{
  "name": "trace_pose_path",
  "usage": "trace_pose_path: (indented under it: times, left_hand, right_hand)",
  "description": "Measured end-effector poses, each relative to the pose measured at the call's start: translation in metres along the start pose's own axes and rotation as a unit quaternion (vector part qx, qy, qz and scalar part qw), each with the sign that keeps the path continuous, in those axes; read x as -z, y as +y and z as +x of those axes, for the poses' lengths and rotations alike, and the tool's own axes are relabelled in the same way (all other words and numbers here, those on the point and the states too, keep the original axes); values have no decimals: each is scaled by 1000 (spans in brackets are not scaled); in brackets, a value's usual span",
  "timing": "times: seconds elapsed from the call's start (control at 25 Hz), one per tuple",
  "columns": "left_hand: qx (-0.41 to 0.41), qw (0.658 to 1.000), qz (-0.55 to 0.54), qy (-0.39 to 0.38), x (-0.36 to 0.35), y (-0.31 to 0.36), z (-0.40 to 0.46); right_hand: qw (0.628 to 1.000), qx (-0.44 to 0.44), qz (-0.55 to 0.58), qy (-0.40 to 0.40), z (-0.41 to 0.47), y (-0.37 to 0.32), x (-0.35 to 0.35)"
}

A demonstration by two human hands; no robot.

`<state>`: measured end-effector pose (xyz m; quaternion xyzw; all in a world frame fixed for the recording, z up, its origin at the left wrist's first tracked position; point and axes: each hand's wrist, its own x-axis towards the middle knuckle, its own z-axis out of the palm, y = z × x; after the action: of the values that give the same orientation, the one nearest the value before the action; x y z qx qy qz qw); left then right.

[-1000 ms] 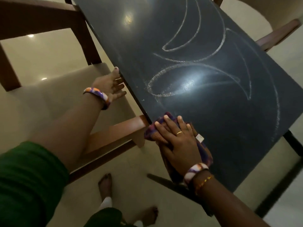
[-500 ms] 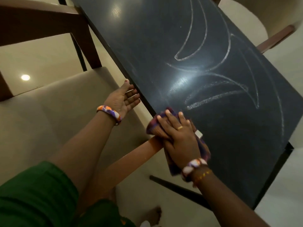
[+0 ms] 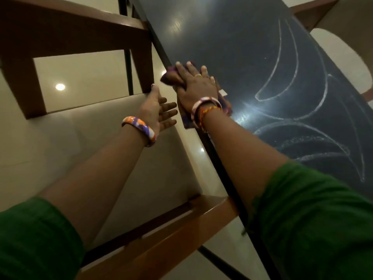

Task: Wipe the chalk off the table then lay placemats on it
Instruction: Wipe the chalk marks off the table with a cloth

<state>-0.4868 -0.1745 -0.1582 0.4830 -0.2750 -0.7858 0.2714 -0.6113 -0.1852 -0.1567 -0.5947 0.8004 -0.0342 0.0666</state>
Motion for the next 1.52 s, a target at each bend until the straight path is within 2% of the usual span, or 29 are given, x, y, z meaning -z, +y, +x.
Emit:
trace_pose_path:
  times: [0.16,0.32,0.4,0.52,0.6,0.68,0.72,0.84,0.92,1.0,1.08,1.16,1.24,1.32,1.4,1.52]
  left_hand:
    - [21,996,86,-5,-2,-9,-15]
    - [99,993,68,-15,-17,-20,-29]
    - [133,988,73,-22,-34,-27,-39]
    - [108,984,134,-49,-63,-37,-57]
    - [80,976,193,-62,-75,-45,-61]
    - [82,975,203,-34,-79,-55,-55]
    - [81,976,203,-18,-82,-59,-52]
    - [50,975,207,54,-94,-71,-46]
    - [67,979,140,132,-105,-71,-50]
    - [51,977,108,178,-112,-73,-47]
    - [32,976,92,196,-113,-77,-40]
    - [35,975,102,192,-112,-79,-38]
    - [32,976,130,170,-108,-80,-37]
    - [37,972,185,140,-101,-80,-38]
    - [40,966,236,102,-90,-77,-36]
    - [52,962,264,43,-74,-69,-26]
  right_hand:
    - [998,-26,50,-2,9,0,2]
    - [992,-78,102,4,-85,30,5]
    - [984,-151,87,29,-151,66,10]
    - [948,-311,57,40,-243,130,19]
    - [907,-415,64,29,-272,149,25]
    - [890,-451,63,36,-259,138,21]
    - [901,-429,58,37,-242,124,18]
    - [962,-268,53,27,-199,70,5]
    - [982,-180,51,8,-193,63,3]
    - [981,-188,41,27,-212,98,5]
    - [955,-291,32,51,-252,148,10]
    - [910,-408,62,30,-291,185,20]
    - [888,-455,74,14,-305,188,25]
    - [920,-389,38,25,-291,159,19]
    - [965,-258,34,24,-258,114,9]
    - [989,-139,54,-7,-207,63,2]
